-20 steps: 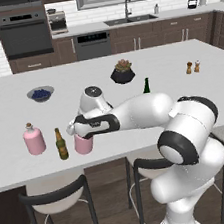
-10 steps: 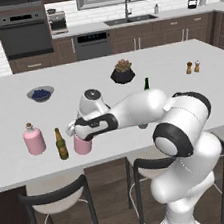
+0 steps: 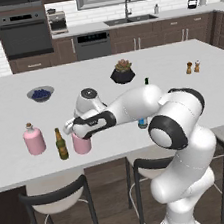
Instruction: Move the plastic bottles in the middle to the plastics group, and the glass bottles in the middle to the glass group.
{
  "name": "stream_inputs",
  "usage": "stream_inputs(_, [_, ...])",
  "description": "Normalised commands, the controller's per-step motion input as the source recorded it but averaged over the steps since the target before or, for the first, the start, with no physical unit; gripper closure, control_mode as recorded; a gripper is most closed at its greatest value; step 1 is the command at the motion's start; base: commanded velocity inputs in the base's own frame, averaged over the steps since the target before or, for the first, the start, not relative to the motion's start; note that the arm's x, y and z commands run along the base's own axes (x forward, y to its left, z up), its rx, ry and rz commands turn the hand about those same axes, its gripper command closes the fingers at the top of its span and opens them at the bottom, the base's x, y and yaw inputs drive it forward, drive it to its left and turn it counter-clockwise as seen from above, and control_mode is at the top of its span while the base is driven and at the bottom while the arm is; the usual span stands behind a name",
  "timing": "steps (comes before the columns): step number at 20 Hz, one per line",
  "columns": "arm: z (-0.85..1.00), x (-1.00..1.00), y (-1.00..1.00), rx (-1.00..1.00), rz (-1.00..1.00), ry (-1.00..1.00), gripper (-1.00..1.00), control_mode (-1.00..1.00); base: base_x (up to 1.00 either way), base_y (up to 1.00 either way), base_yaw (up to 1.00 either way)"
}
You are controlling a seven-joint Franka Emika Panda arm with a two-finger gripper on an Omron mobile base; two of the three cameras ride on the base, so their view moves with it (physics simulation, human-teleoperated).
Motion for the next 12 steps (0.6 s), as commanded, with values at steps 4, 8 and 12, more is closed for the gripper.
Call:
stream_inputs(4, [0.0,0.0,0.1,0.0,0.0,0.0,1.0,-1.0,0.0,0.0,0.0])
stream_inputs(8, [0.0,0.0,0.0,0.0,0.0,0.0,1.0,-1.0,0.0,0.0,0.0])
stream_inputs(12, [0.0,0.0,0.0,0.0,0.0,0.0,-1.0,-1.0,0.0,0.0,0.0])
